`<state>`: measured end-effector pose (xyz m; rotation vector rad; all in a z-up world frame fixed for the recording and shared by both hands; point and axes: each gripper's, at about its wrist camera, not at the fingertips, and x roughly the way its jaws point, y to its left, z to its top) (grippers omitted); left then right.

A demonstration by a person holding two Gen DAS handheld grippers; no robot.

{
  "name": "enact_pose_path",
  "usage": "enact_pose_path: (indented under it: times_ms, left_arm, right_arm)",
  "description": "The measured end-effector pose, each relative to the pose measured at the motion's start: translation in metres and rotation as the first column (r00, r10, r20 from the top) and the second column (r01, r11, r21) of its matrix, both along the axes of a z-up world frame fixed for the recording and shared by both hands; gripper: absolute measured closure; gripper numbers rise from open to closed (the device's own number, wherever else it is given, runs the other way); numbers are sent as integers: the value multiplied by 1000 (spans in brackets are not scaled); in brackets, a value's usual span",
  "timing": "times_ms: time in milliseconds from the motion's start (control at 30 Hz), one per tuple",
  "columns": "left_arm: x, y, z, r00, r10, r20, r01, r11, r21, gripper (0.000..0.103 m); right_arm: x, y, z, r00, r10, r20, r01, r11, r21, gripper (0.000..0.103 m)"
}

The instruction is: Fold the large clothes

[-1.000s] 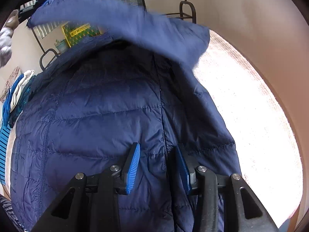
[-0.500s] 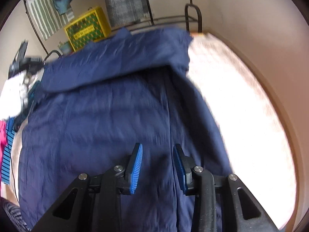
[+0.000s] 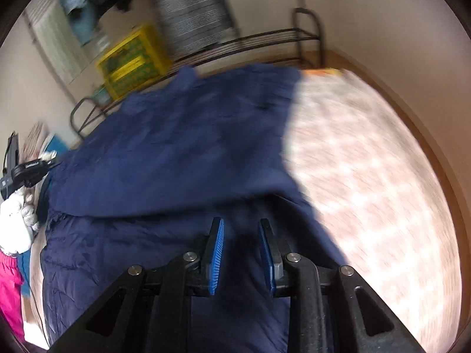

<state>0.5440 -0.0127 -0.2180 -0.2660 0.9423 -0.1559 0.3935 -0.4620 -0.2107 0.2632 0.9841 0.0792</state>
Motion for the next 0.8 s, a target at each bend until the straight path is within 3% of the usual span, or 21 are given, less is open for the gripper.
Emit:
enact_pose_path:
  times_ms: [67,133,233,433,533,667,800]
  left_arm:
    - [-5,-6,-1,1000,-28,-2,28,1000,-1,100]
    - [-8,-11,0,999,-49,1,49,999,6,100]
    - [-9,-20,-3,996,-85,2,84,995,57,100]
    - [1,-11,-16,999,-51,-11,52,995,90,100]
    - [1,-2,-19,994,-87,-63,91,994,64,100]
    - [-10,8,-1,994,-103,-37,106,988,109,95]
    - [-20,18,20,995,-98,1,96,984,152,90]
  right_arm:
    - [20,1,-1,1000,-29,-10,28,997,-67,78]
    - [30,-13,1,991,-130,11,131,987,-92,83]
    - [37,-46,-7,973,-231,-15,231,973,12,83]
    - [29,-34,-22,989,-139,-50,141,989,34,80]
    - [19,-32,-20,991,-126,-49,127,991,34,80]
    - [0,-35,-7,994,-102,-35,105,989,103,76]
    - [-13,3,3,999,22,-28,-16,982,186,76]
